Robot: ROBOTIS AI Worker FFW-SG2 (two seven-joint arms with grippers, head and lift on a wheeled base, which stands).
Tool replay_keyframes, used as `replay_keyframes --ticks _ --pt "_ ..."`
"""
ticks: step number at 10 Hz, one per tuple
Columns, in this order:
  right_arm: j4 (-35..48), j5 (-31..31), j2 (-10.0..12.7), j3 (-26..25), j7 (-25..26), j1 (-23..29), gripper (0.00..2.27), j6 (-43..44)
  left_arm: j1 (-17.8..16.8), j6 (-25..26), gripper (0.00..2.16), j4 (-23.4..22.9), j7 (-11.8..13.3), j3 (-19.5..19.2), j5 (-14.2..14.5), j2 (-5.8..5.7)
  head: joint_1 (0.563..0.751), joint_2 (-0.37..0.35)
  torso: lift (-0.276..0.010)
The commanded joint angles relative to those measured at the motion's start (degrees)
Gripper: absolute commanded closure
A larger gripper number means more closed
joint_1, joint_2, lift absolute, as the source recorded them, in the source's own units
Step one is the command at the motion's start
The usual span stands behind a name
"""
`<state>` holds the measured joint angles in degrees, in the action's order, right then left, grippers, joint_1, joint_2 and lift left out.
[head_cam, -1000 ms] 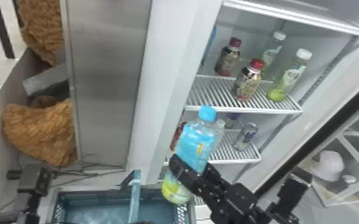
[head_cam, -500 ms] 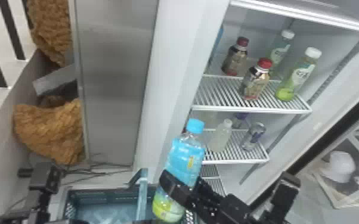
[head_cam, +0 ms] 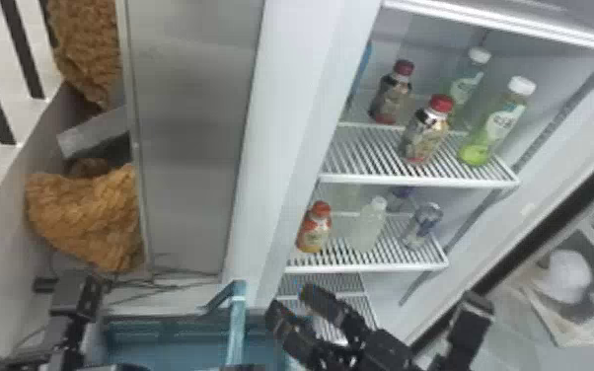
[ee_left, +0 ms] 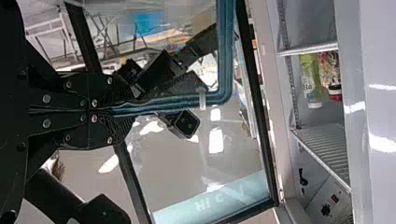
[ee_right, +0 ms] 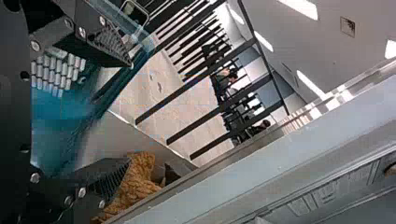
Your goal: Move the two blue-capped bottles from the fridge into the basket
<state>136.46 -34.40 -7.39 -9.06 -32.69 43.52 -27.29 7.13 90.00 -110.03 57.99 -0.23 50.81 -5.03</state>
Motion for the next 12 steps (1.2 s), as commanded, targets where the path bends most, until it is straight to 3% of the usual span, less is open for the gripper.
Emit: replay_keyframes --ticks 1,7,12 --pt "-0.4 -0.3 0.3 -0.4 0.0 0.1 0.25 2.3 0.0 0.0 1.14 0.0 -0.2 0.0 0.0 0.02 0.695 -0.310 -0.076" --pt "-0.3 3.9 4.5 -13.2 0.6 -0.4 0.25 8.6 0.0 0.0 1.14 0.0 -0.2 0.0 0.3 0.02 0.695 -0.350 -0.076" --pt "-0.5 5.6 5.9 -14.7 3.7 -3.7 0.25 14.5 -0.1 0.0 1.14 0.0 -0.2 0.2 0.3 -0.06 0.695 -0.350 -0.076"
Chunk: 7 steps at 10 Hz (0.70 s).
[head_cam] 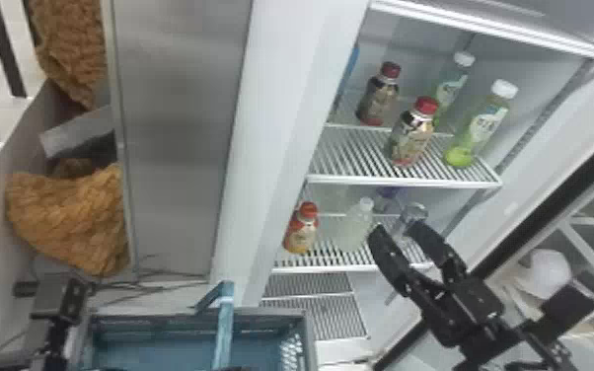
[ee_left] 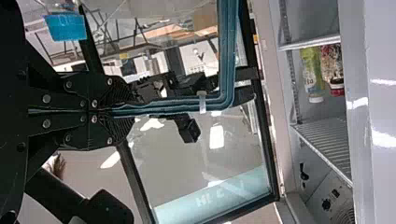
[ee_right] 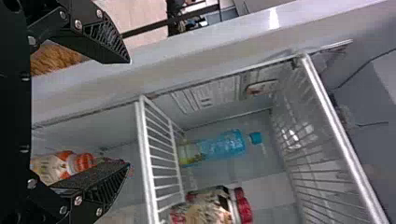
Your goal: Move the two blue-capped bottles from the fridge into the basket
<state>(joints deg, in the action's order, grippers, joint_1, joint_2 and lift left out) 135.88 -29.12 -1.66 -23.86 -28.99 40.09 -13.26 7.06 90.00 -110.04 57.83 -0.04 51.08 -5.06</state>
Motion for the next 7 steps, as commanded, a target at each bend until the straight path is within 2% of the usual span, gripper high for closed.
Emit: replay_keyframes --ticks 1,7 --pt "0.0 0.8 0.3 0.1 0.7 -1.1 0.25 1.2 0.1 0.0 1.14 0.0 0.0 0.0 0.0 0.05 0.695 -0.350 -0.076" --pt "1.2 4.2 0.9 2.4 7.4 -4.7 0.25 3.8 0.1 0.0 1.14 0.0 -0.1 0.2 0.1 -0.03 0.695 -0.350 -0.076"
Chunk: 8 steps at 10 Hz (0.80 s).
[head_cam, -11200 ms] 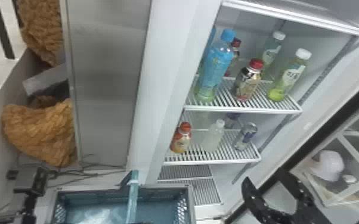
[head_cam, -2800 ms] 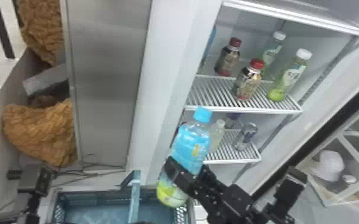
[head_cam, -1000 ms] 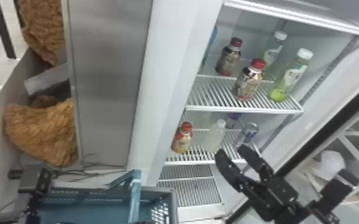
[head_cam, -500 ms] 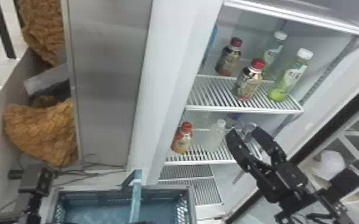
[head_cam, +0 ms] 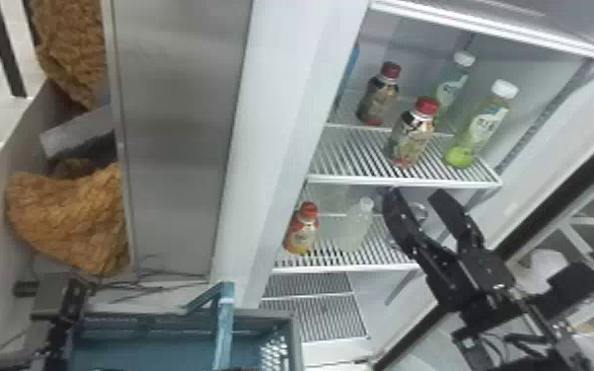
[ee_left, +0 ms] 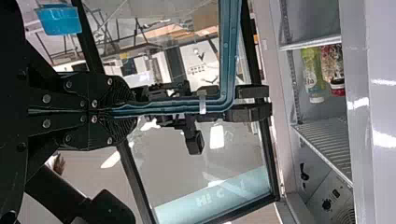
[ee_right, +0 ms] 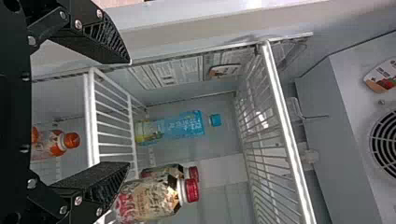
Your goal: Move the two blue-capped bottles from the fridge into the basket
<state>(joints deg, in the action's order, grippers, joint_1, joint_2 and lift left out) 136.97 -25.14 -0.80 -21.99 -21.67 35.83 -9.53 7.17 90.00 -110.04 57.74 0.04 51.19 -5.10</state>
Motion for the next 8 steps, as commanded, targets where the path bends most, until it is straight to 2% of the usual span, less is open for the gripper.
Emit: replay_keyframes --ticks 1,6,8 --pt "0.2 0.6 0.0 1.3 1.4 -1.0 0.25 0.2 -0.1 0.0 1.14 0.0 -0.2 0.2 0.0 0.00 0.695 -0.350 -0.076" --pt "-0.1 3.0 0.0 3.8 6.4 -2.9 0.25 0.1 -0.1 0.0 1.14 0.4 -0.3 0.4 0.1 0.00 0.695 -0.350 -0.076" --pt "-2.3 4.0 -0.1 4.1 7.1 -5.9 0.25 0.1 -0.1 0.0 1.14 0.4 -0.3 0.5 0.2 -0.09 0.695 -0.350 -0.076"
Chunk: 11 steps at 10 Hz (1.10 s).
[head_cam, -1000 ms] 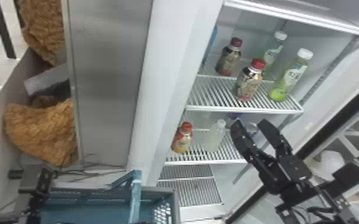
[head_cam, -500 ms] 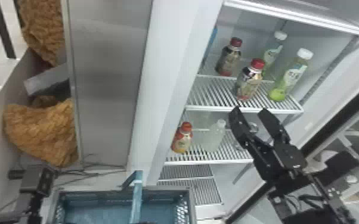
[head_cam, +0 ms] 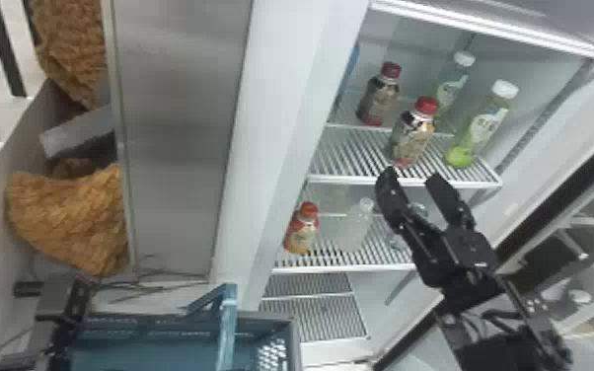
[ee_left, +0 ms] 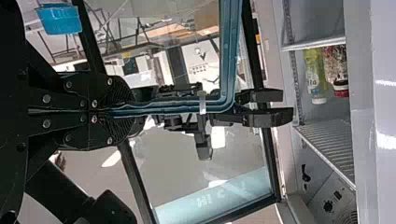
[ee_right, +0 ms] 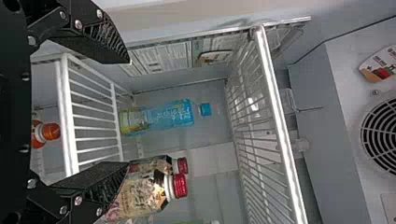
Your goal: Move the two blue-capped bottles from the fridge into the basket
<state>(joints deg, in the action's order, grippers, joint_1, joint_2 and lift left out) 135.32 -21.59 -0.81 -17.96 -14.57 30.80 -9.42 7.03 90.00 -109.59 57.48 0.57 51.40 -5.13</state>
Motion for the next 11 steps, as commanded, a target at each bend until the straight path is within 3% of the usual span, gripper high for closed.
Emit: replay_keyframes --ticks 1,11 --pt "-2.2 0.9 -0.2 0.0 0.1 -2.8 0.25 0.0 -0.1 0.0 1.14 0.1 0.0 0.0 0.0 -0.05 0.695 -0.350 -0.076" --pt "-14.0 4.1 -2.0 4.8 3.9 -17.0 0.25 0.0 -0.1 0.0 1.14 0.1 -0.3 0.0 0.6 -0.32 0.695 -0.350 -0.076"
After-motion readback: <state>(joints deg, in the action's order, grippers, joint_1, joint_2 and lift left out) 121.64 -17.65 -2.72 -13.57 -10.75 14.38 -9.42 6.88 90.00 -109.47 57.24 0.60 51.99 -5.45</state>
